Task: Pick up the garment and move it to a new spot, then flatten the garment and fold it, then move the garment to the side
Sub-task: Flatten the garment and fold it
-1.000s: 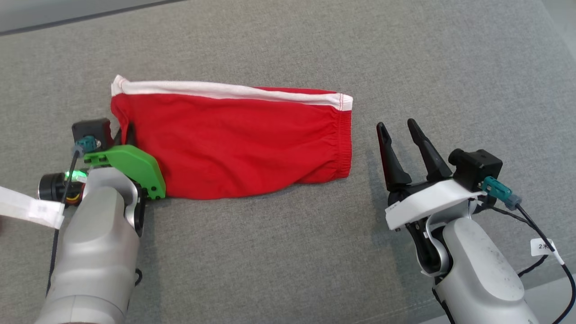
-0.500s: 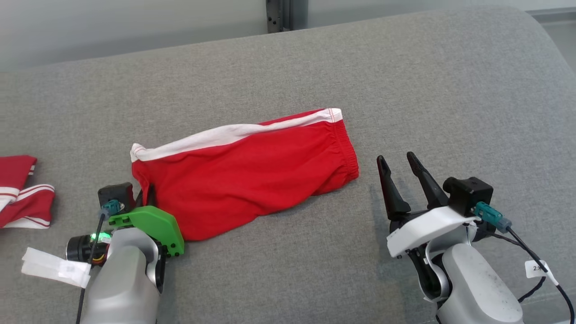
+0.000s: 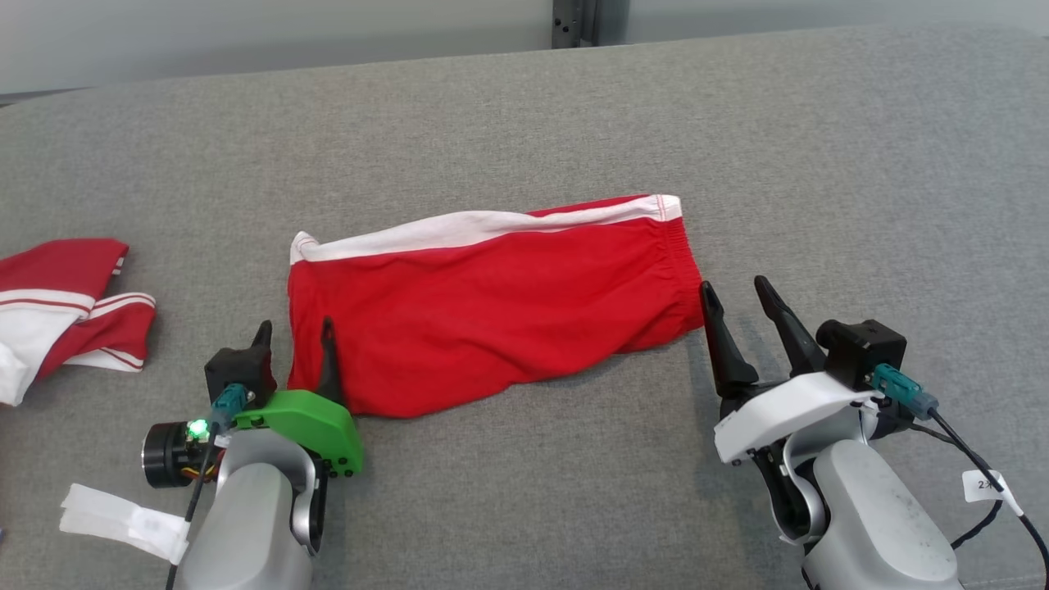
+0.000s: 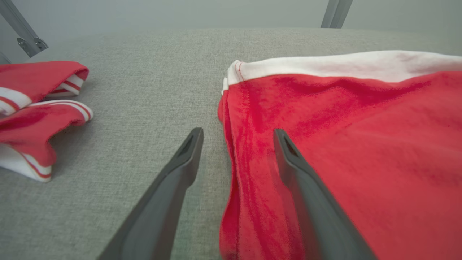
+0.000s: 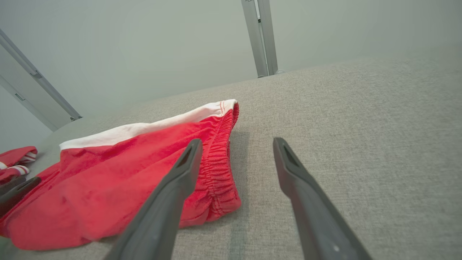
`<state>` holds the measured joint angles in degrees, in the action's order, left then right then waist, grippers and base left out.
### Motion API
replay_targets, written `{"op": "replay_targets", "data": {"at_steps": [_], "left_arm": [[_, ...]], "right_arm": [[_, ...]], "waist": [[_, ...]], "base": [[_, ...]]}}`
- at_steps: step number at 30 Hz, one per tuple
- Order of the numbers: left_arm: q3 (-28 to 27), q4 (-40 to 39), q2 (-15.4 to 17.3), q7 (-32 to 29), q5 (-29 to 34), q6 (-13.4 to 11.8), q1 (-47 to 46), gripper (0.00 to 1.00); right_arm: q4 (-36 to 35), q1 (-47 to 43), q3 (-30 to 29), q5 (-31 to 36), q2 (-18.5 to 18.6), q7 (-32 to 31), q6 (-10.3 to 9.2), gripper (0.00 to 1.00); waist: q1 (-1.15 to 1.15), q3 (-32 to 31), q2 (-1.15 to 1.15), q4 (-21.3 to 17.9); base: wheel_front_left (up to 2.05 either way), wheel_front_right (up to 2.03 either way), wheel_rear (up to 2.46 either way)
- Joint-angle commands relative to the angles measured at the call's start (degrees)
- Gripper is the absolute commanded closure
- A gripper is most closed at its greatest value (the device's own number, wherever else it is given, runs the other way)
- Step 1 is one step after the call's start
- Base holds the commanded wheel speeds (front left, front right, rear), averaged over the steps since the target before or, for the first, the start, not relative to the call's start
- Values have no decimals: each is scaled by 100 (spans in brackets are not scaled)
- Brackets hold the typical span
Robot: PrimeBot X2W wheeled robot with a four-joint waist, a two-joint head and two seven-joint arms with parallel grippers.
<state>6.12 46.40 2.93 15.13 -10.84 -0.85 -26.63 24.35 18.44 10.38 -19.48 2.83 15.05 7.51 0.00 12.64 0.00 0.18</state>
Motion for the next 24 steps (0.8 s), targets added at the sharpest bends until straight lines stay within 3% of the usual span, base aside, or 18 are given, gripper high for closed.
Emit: {"op": "replay_targets", "data": {"at_steps": [1,11,22,24], "left_arm": [[109,-148,4,0,-109,-24,143,0],[633,-695,4,1,-414,-213,477,0],[729,-826,5,1,-486,-326,498,0],[727,-830,4,1,-483,-323,477,0]], "right_arm": [[64,78,-27,57,16,16,-4,0],[575,174,-212,70,17,16,-4,0],[1140,213,-187,-106,15,2,-5,0],[1201,227,-104,-152,10,-2,-4,40]], "waist": [[0,93,0,180],[0,280,0,603],[0,416,0,681],[0,434,0,683]], "base": [[0,0,0],[0,0,0],[0,0,0],[0,0,0]]}}
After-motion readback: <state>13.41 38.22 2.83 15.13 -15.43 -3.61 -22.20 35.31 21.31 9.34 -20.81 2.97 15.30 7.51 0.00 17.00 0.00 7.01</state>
